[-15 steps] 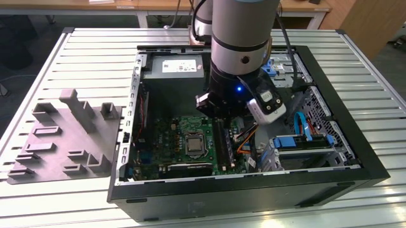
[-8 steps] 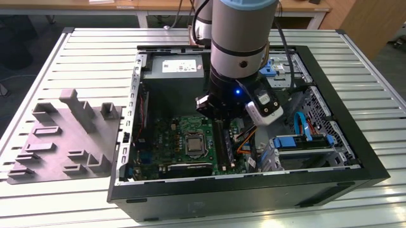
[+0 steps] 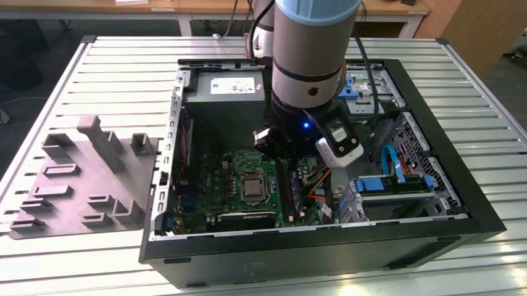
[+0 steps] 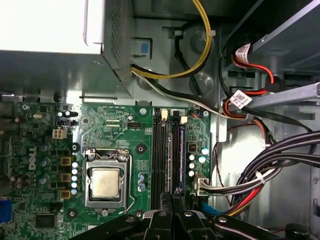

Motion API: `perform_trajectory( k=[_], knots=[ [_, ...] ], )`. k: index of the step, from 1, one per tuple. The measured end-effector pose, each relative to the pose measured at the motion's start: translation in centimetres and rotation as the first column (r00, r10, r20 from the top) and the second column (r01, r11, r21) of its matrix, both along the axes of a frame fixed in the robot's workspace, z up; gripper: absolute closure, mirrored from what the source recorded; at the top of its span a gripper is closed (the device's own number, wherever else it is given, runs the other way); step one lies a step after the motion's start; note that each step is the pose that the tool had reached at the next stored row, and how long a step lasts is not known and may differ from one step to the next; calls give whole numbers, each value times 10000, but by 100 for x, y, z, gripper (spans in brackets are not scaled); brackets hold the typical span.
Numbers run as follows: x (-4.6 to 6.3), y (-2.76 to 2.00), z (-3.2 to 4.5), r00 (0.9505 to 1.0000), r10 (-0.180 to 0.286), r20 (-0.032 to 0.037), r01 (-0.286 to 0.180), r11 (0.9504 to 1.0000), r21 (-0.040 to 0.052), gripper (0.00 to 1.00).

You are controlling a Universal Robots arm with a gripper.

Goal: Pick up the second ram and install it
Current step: 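Insert the second ram into the second slot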

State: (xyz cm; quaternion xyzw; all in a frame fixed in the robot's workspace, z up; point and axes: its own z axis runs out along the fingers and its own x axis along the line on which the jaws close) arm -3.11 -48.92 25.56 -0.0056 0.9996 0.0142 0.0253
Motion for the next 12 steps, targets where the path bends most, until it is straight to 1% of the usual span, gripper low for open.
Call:
perform_trajectory(
  k=[2, 4, 10, 11, 12],
  knots=[
    [-5, 0, -5, 10000, -11, 0, 11, 10000, -1, 88],
    [-6, 0, -14, 10000, -12, 0, 12, 10000, 22, 88],
    [-7, 0, -80, 10000, -18, 0, 18, 9999, 152, 88],
    [-28, 0, -117, 10000, -19, 0, 19, 9998, 210, 88],
    [-49, 1, -147, 10000, -23, -1, 23, 9997, 224, 88]
  ],
)
